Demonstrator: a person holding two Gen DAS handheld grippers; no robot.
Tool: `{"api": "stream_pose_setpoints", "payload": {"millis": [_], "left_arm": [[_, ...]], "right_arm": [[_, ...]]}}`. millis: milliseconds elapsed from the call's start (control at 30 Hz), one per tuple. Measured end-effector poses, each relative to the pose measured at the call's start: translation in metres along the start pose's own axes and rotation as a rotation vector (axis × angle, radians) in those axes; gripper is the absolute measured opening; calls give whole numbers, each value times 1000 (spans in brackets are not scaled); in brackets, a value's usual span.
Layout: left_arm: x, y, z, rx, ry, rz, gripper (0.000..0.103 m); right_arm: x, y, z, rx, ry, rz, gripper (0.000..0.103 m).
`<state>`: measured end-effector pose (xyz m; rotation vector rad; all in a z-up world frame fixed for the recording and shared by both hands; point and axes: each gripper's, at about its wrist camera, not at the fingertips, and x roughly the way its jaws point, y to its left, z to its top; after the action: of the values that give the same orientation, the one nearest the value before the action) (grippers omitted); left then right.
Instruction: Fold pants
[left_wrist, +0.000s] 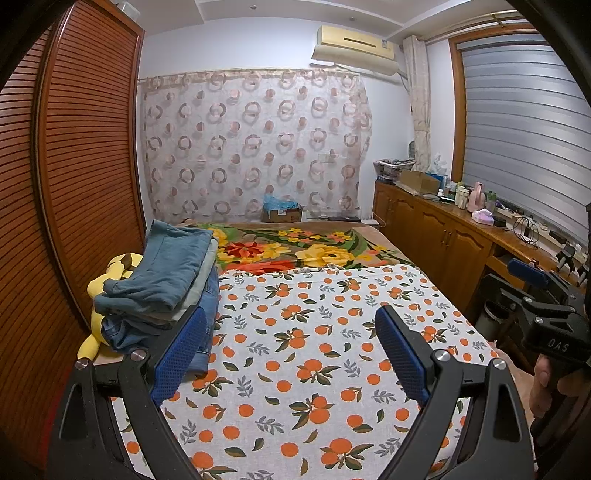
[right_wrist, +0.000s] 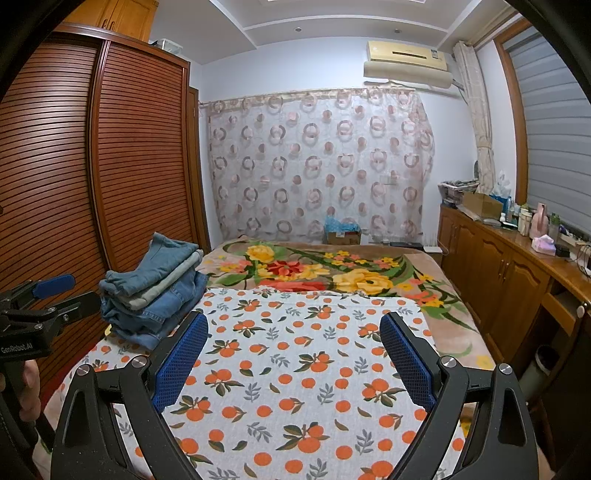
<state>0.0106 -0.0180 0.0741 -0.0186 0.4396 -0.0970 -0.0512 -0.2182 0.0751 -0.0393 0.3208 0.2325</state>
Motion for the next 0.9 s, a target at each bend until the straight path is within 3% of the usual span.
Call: {"api": "stream_pose_setpoints", "payload": {"millis": [900], "left_arm": [[0,-1,-1,2,0,1,93]], "right_arm": [[1,0,-1,-1,-1,-2,95]]}}
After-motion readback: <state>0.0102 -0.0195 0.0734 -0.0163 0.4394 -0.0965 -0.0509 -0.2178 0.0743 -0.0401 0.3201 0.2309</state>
